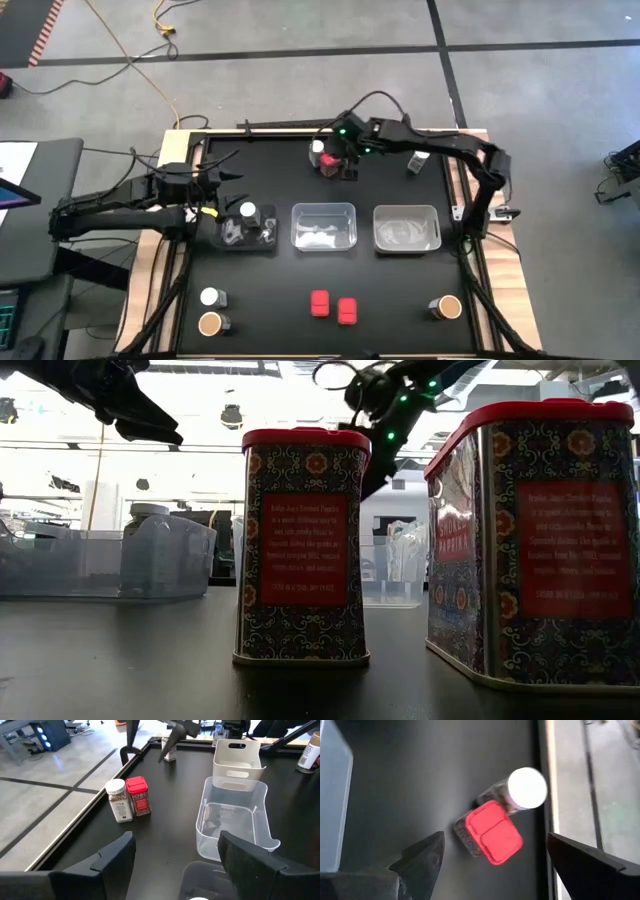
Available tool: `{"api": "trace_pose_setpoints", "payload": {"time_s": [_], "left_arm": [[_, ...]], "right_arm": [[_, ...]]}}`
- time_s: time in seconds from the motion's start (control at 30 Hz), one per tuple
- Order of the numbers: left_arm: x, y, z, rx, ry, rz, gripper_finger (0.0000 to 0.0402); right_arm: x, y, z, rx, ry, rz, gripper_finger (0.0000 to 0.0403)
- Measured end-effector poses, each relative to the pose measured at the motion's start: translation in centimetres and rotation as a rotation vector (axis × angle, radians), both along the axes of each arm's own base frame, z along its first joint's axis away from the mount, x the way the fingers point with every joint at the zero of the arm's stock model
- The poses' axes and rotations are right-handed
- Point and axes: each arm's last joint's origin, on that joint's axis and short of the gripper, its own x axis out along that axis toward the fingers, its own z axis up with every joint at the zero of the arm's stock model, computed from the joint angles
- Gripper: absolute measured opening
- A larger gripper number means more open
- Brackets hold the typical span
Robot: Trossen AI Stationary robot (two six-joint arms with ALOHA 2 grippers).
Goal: Sort spices by type
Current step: Put the top red seasoning can into the white bin
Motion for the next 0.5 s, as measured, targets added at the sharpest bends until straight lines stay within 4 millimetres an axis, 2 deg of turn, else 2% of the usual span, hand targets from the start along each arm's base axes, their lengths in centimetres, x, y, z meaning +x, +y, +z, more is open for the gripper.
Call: {"api": "trace_pose_setpoints", "payload": {"time_s": [0.27, 0.5], "left_arm": [[0.0, 0.0, 0.0, -0.003, -0.002, -0.001, 0.0271], [0.0, 0.0, 0.0, -0.011, -0.006, 0.002, 0.0271]], "right_arm": [[0.9, -0.6, -2.2, -0.005, 0.120, 0.106, 0.0379], [1.3, -2.0, -3.5, -0.013, 0.131, 0.095, 0.0379]]}}
